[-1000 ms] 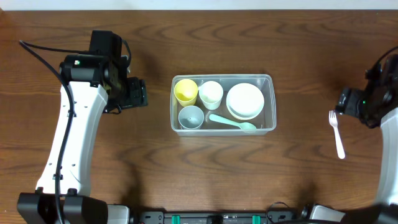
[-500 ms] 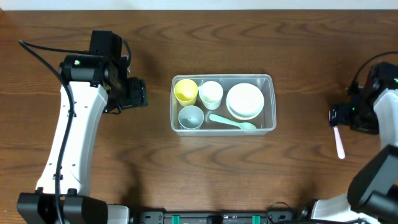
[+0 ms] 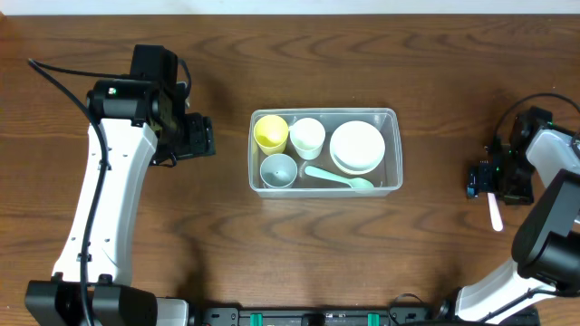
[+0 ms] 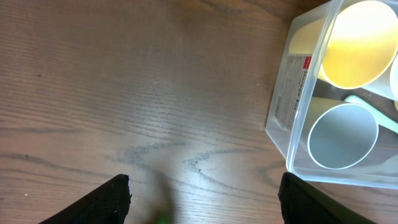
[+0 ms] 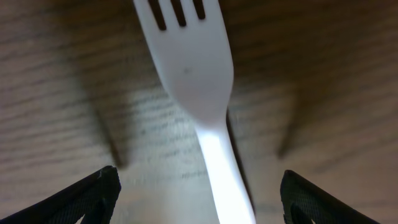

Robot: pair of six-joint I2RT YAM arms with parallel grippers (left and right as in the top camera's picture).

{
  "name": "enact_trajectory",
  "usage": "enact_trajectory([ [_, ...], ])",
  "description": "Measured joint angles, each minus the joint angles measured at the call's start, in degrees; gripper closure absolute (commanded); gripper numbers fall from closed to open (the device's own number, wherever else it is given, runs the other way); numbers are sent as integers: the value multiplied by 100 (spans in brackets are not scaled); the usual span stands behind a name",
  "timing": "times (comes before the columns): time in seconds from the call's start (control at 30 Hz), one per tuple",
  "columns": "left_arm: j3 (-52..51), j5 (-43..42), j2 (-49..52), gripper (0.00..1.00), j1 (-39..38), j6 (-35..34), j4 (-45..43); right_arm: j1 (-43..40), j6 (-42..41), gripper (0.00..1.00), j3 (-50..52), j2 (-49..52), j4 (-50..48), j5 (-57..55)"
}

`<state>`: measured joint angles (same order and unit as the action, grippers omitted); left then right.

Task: Pack container
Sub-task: 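Lower the right gripper and grasp the white fork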

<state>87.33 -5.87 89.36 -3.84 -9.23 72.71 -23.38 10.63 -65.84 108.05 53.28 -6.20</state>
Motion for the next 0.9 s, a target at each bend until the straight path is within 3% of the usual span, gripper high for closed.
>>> enact_trajectory([
  [0.23,0,2,0,23,0,0,39,-2,46,19,-22,116,-85,107],
  [0.43,0,0,0,23,0,0,48,0,96,52,-79,179,-149,369],
  [0.77,0,2,0,23,0,0,81,0,76,73,-96,184,-225,382],
  [0.9,0,0,0,23,0,0,81,0,61,77,-96,184,-240,382],
])
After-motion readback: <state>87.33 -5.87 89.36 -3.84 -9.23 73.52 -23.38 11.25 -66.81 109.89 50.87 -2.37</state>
